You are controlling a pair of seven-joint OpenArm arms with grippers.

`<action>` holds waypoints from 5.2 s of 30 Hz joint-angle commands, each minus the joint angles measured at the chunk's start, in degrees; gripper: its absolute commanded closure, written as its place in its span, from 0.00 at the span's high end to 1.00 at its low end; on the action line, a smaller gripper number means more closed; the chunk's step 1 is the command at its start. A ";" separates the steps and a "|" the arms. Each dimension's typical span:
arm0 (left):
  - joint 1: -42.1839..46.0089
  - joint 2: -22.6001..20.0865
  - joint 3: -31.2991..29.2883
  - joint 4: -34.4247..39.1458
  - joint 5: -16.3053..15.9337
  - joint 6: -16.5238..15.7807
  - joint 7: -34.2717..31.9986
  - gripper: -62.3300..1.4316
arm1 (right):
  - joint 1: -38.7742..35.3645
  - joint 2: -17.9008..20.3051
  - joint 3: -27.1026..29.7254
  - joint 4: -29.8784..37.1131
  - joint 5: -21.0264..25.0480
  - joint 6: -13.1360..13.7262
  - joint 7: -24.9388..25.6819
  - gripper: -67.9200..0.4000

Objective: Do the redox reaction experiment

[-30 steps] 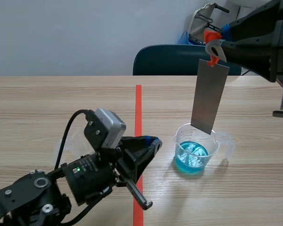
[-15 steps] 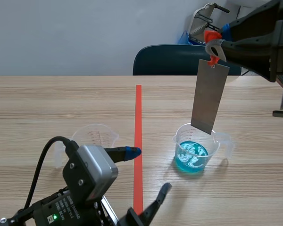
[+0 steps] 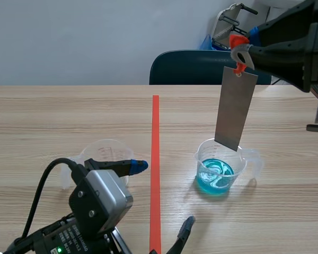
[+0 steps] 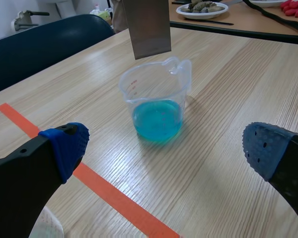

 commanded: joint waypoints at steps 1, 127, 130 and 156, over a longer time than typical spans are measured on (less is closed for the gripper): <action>0.11 0.15 -0.07 0.63 -0.26 -0.09 -0.92 1.00 | 1.11 0.48 0.13 0.04 0.61 0.35 0.68 0.02; 0.13 0.31 -0.11 0.63 -0.28 -0.13 -1.22 1.00 | 0.48 0.46 -2.93 -5.42 -8.72 0.35 13.51 0.02; 0.13 0.31 -0.11 0.63 -0.28 -0.13 -1.22 1.00 | 0.50 0.46 -4.07 -7.58 -11.06 0.35 17.03 0.02; 0.13 0.31 -0.11 0.63 -0.28 -0.15 -1.22 1.00 | 9.31 -8.37 -14.40 -31.47 -40.13 0.35 46.99 0.02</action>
